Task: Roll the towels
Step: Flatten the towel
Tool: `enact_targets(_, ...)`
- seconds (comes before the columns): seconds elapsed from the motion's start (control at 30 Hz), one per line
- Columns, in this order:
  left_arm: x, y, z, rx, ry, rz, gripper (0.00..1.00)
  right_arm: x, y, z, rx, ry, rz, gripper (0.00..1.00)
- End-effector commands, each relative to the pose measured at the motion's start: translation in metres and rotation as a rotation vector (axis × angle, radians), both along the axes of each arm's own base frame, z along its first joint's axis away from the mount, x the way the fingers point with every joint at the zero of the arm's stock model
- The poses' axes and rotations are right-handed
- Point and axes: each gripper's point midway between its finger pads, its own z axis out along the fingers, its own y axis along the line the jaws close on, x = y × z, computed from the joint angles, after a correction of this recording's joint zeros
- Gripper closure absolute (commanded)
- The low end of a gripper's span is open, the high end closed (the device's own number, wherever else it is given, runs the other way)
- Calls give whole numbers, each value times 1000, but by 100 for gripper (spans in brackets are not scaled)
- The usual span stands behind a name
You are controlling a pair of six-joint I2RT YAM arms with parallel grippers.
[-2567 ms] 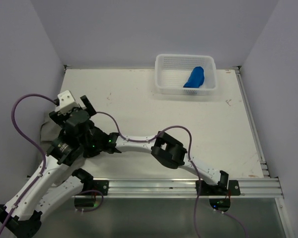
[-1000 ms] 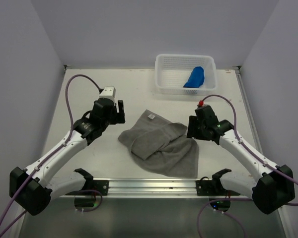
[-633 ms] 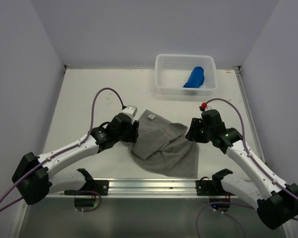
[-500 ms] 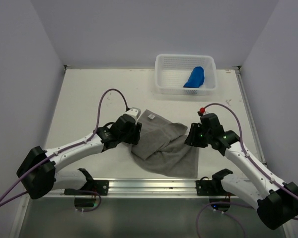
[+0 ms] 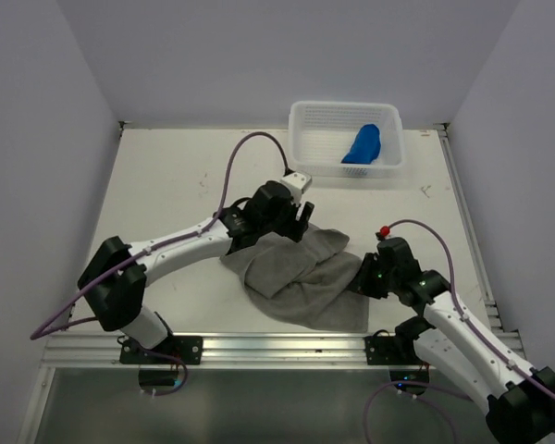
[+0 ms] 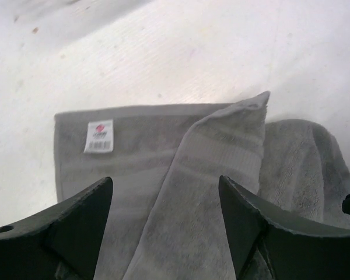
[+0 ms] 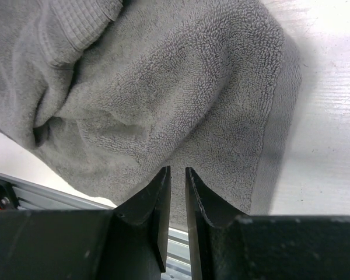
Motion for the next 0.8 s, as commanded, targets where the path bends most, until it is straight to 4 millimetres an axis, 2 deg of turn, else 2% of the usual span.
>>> enact_targets(0.0,2,-53,11,-3,-102,-197,22,-1,2,8,44,-21,-40,80)
enact_targets(0.03,1,-65,15,-9,-118,-243,21,-2,2,9,48,-24,-37,80)
enact_targets(0.13,-15,-96,7,5,-152,-402,16,-5,1,11,50,-27,-33,80)
enact_targets(0.2,-18,-106,-1,6,-158,-454,11,-8,0,11,47,-23,-22,79)
enact_targets(0.23,-17,-115,4,-24,-177,-468,11,-9,1,12,51,-23,-19,79)
enact_targets(0.4,-12,-134,-8,5,-207,-563,8,-14,1,10,53,-20,11,77)
enact_targets(0.63,11,-140,-21,95,-265,-551,7,-15,3,8,62,-31,37,75)
enact_targets(0.77,14,-147,-31,110,-256,-568,9,-14,5,6,67,-31,42,75)
